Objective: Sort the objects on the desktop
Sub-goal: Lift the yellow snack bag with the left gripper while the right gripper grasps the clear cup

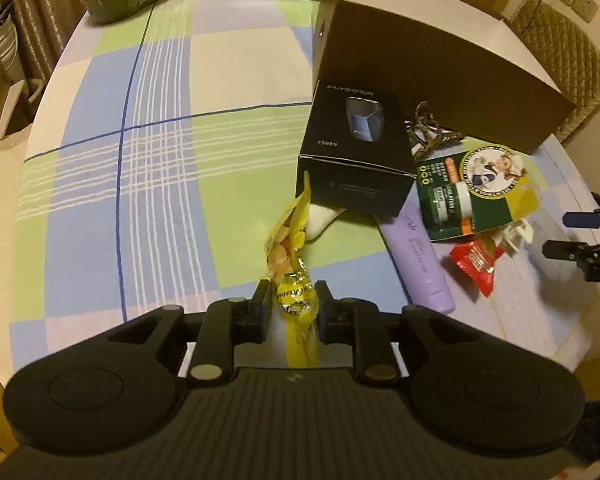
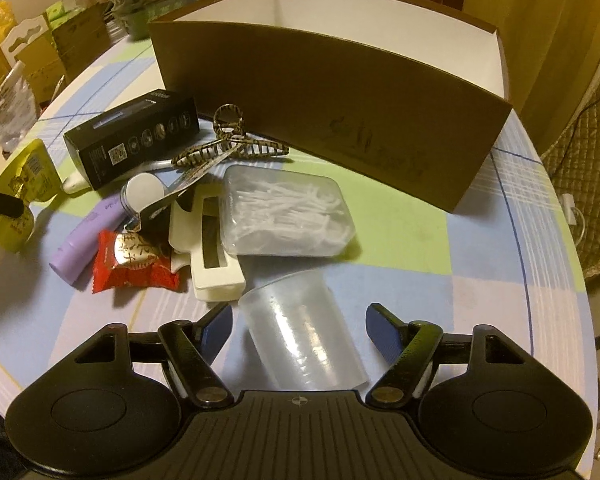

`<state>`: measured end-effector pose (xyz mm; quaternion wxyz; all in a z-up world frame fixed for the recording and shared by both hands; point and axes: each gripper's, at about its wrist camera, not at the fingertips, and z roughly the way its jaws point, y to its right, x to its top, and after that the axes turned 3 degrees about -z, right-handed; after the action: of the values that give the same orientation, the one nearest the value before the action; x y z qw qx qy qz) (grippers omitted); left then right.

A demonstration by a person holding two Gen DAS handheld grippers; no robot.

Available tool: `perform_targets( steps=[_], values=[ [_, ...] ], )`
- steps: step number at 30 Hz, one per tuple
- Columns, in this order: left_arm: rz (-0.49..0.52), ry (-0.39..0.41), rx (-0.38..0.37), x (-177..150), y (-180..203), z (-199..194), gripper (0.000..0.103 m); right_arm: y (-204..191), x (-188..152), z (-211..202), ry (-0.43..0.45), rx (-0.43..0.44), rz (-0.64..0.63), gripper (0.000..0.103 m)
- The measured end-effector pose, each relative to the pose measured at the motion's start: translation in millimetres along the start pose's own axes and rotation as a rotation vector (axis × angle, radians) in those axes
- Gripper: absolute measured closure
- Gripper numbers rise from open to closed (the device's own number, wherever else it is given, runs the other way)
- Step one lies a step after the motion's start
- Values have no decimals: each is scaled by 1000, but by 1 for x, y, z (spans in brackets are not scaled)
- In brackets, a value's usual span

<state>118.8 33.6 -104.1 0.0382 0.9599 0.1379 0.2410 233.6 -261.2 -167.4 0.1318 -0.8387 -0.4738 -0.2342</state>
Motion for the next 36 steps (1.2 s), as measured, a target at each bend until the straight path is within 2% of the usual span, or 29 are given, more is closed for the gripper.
perform_targets(
  steps=[6, 21, 24, 25, 30, 36],
  values=[
    [2, 11, 50, -5, 1, 10, 85, 4, -3, 0, -5, 3, 1, 32],
    [0, 63, 62, -8, 8, -18, 86, -1, -3, 3, -13, 3, -70, 32],
    [-6, 71, 65, -9, 10, -21, 86, -3, -3, 5, -27, 14, -100, 42],
    [-7, 72, 65, -9, 11, -22, 86, -4, -3, 6, -33, 13, -109, 49],
    [-7, 87, 63, -8, 20, -28, 86, -9, -5, 5, -47, -2, -169, 52],
    [8, 120, 58, -4, 36, -39, 86, -2, 3, -14, -39, 48, -153, 53]
  ],
)
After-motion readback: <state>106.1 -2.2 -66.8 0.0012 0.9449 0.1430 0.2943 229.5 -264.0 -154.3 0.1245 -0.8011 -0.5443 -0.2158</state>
